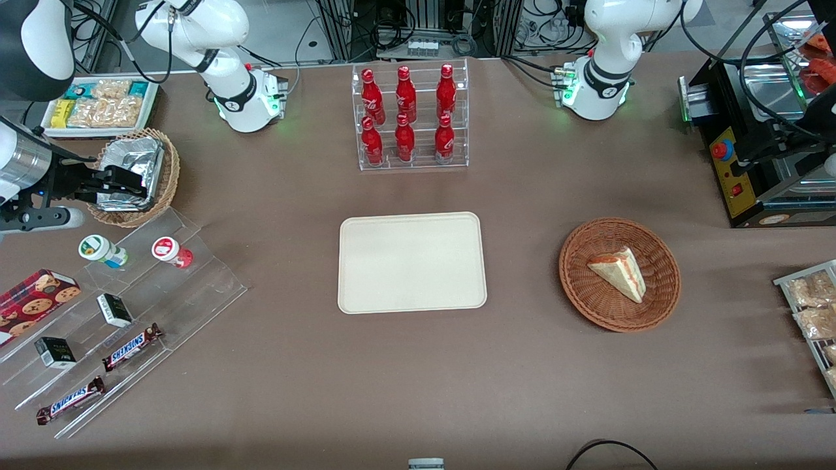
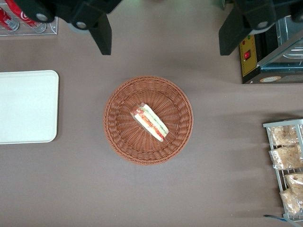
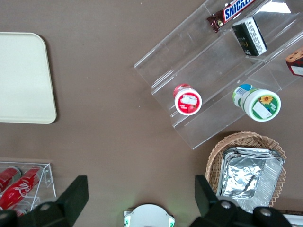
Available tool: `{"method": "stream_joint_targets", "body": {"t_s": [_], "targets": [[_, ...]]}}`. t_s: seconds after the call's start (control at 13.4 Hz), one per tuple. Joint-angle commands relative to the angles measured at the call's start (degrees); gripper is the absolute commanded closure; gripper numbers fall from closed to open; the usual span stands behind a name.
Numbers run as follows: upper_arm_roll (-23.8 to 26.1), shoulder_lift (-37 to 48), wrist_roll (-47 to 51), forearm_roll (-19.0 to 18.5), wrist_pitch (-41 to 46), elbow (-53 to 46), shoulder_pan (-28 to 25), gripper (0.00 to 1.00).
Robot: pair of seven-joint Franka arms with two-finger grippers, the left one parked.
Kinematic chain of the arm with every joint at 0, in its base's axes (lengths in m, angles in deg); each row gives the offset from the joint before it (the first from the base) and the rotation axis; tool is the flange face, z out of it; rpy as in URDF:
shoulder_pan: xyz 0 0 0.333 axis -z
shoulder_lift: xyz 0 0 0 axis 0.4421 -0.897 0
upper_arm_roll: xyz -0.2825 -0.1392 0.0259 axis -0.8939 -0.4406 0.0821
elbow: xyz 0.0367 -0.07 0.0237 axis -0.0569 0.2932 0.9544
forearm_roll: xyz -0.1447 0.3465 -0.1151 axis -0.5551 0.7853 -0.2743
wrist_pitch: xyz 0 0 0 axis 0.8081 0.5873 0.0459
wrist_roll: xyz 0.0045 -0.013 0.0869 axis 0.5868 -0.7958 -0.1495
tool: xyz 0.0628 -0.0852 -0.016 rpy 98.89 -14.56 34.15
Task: Place green gum on tray
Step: 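Move the right gripper down toward the green-labelled tub on the acrylic shelf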
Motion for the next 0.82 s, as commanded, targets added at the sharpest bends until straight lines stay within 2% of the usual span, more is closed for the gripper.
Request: {"method": "stream_joint_targets", "body": {"t_s": [0.0, 0.37, 0.75], "targets": [[0.2, -0.2, 0.9, -0.5, 1.7, -1.5, 0.1, 0.00], [0.2, -0.5, -0.7, -0.6, -1.0, 1.2, 0.1, 0.00], [-0.3, 2.8, -19.9, -1.1, -10.9, 10.8, 3.6, 0.00]]}}
